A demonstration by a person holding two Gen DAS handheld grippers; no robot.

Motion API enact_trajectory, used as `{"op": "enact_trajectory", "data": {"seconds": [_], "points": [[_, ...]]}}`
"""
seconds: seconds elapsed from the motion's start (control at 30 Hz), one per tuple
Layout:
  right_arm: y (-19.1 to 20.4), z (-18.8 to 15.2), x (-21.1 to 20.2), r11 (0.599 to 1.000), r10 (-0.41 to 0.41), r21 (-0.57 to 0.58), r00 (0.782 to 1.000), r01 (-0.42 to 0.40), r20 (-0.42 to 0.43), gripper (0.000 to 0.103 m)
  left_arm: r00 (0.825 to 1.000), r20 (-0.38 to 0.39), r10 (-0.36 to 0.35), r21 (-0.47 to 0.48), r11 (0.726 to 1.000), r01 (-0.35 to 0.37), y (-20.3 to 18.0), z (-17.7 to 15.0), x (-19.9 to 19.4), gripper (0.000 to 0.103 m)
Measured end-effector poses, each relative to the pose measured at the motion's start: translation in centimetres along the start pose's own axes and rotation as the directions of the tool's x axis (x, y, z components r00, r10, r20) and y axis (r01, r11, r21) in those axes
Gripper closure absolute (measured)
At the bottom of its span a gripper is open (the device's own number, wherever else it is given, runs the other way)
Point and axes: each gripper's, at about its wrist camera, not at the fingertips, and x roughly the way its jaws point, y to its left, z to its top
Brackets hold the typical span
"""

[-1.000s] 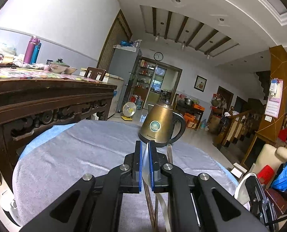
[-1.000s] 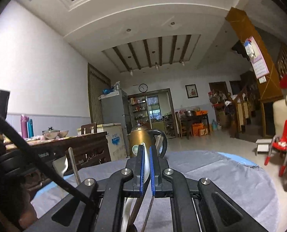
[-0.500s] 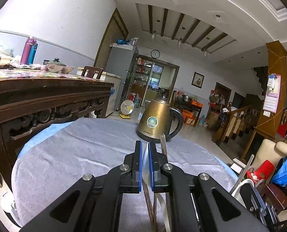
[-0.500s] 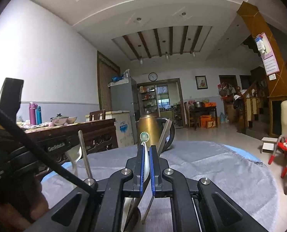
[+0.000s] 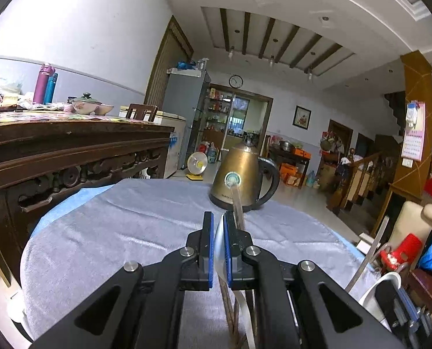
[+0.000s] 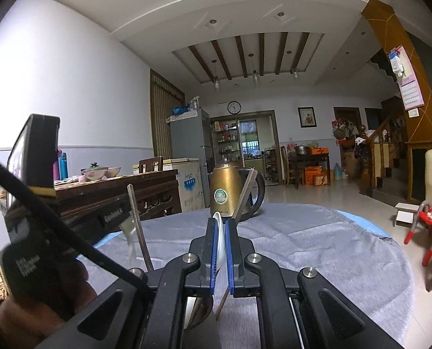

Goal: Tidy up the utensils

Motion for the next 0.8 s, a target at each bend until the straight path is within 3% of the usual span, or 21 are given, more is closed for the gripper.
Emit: {"op": "enact_trajectory", "data": {"seconds": [0.47, 0.6, 0.67, 0.73, 0.8], "points": [[-0.4, 0.4, -0.2, 1.0, 0.015, 0.011, 0.999, -0.014, -0.033, 0.096, 1.0, -0.022, -0.008, -0.009, 1.0, 0.008, 0.9, 0.5, -0.5, 0.094], [-0.3, 0.4, -0.3, 1.0, 0.027, 0.017, 0.999, -0.026, -0.047, 0.096, 1.0, -0.015, 0.002, -0.063, 0.998, -0.003, 2.9, 1.8, -0.5, 0.093], [-0.3, 0.4, -0.2, 0.999, 0.036, 0.022, 0.998, -0.035, -0.058, 0.096, 1.0, -0.014, 0.016, -0.088, 0.996, -0.017, 4.5, 2.6, -0.4, 0.087], [-0.2, 0.5, 0.1, 0.999, 0.047, 0.03, 0.996, -0.045, -0.076, 0.084, 0.999, -0.022, 0.04, -0.113, 0.993, -0.042, 6.4, 3.3, -0.1, 0.071], [-0.3, 0.4, 0.4, 0.997, 0.058, 0.046, 0.993, -0.054, -0.1, 0.081, 0.997, -0.052, 0.06, -0.111, 0.992, -0.066, 7.7, 3.3, 0.3, 0.058]]}}
